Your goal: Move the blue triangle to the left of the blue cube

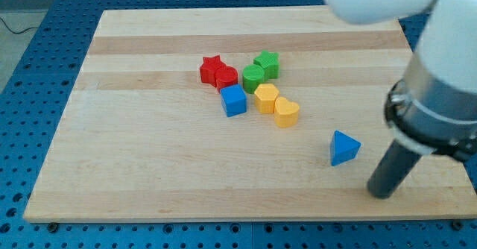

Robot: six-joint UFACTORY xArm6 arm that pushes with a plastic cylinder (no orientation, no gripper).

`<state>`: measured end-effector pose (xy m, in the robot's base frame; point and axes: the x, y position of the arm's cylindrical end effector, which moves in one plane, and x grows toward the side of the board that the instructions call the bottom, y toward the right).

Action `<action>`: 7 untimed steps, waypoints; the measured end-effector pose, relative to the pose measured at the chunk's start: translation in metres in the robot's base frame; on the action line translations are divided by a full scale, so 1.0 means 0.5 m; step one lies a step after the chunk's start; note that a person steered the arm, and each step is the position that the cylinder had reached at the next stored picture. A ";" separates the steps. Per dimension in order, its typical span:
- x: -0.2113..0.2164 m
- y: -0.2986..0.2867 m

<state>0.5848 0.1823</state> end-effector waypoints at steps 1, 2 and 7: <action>-0.084 0.005; -0.130 -0.018; -0.099 0.020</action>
<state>0.5353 0.1924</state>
